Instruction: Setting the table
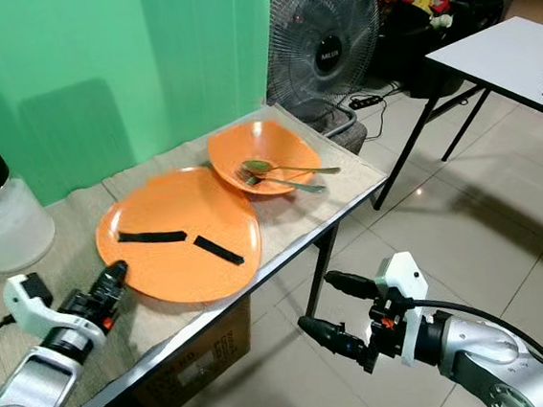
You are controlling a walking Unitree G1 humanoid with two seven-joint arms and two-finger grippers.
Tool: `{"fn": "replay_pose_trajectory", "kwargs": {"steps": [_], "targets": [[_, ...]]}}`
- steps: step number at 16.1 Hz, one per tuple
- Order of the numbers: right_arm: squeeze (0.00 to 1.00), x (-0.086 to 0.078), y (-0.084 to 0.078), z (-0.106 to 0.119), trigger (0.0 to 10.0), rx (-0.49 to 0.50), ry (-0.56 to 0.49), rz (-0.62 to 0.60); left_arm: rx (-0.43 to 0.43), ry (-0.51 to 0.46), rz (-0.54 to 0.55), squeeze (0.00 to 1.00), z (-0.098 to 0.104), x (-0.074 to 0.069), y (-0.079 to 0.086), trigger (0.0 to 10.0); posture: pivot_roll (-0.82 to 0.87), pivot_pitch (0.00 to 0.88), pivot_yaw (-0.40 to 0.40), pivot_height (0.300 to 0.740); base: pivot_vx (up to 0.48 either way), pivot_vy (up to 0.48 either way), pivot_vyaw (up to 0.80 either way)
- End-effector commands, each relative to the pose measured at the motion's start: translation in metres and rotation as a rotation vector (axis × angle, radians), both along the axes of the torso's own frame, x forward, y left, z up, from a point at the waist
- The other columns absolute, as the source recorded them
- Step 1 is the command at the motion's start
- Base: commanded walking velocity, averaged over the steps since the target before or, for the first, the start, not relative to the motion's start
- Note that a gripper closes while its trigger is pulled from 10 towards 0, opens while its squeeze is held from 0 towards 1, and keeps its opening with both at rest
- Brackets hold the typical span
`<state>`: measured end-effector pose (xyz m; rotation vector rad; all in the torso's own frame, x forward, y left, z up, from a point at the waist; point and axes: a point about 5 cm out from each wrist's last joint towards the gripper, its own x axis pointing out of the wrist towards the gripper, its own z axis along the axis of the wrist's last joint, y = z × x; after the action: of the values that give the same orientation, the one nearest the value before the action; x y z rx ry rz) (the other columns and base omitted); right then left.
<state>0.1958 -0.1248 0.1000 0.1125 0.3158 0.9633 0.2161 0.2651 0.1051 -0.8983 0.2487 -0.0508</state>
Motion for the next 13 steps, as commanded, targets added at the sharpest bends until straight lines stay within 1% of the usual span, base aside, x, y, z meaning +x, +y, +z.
{"fn": "replay_pose_trajectory", "kwargs": {"steps": [1, 4, 6, 7, 8, 10, 12, 13], "targets": [[0.0, 0.001, -0.002, 0.003, 10.0, -0.014, -0.017, -0.003, -0.007, -0.121, -0.014, 0.0, 0.018, 0.001, 0.002, 0.0, -0.05, 0.0, -0.074, 0.74, 0.0, 0.0, 0.0], [0.0, 0.002, -0.002, 0.003, 10.0, -0.016, -0.02, -0.007, -0.001, -0.188, -0.002, 0.0, 0.026, 0.0, 0.004, 0.0, -0.05, 0.0, -0.075, 0.74, 0.0, 0.0, 0.0], [0.0, 0.001, -0.001, 0.003, 10.0, -0.018, -0.021, -0.006, 0.031, -0.213, 0.074, 0.0, 0.03, 0.002, 0.015, 0.0, -0.05, 0.0, -0.077, 0.74, 0.0, 0.0, 0.0], [0.0, 0.002, -0.001, 0.003, 10.0, -0.019, -0.022, -0.007, 0.022, -0.237, 0.111, 0.0, 0.033, 0.003, 0.02, 0.0, -0.05, 0.0, -0.077, 0.74, 0.0, 0.0, 0.0], [0.0, 0.003, -0.001, 0.003, 10.0, -0.02, -0.03, -0.013, 0.006, -0.282, 0.141, 0.0, 0.04, 0.004, 0.024, 0.0, -0.05, 0.0, -0.078, 0.74, 0.0, 0.0, 0.0], [0.0, 0.009, -0.002, 0.005, 10.0, -0.017, -0.056, -0.053, 0.003, -0.343, 0.148, 0.0, 0.05, 0.006, 0.025, 0.0, -0.05, 0.0, -0.077, 0.74, 0.0, 0.0, 0.0], [0.0, 0.012, -0.003, 0.009, 10.0, 0.002, -0.073, -0.081, 0.018, -0.367, 0.154, 0.0, 0.055, 0.009, 0.025, 0.0, -0.05, 0.0, -0.077, 0.74, 0.0, 0.0, 0.0], [0.0, 0.018, -0.004, 0.013, 10.0, 0.039, -0.089, -0.133, 0.014, -0.389, 0.15, 0.0, 0.06, 0.011, 0.024, 0.0, -0.05, 0.0, -0.077, 0.74, 0.0, 0.0, 0.0]]}}
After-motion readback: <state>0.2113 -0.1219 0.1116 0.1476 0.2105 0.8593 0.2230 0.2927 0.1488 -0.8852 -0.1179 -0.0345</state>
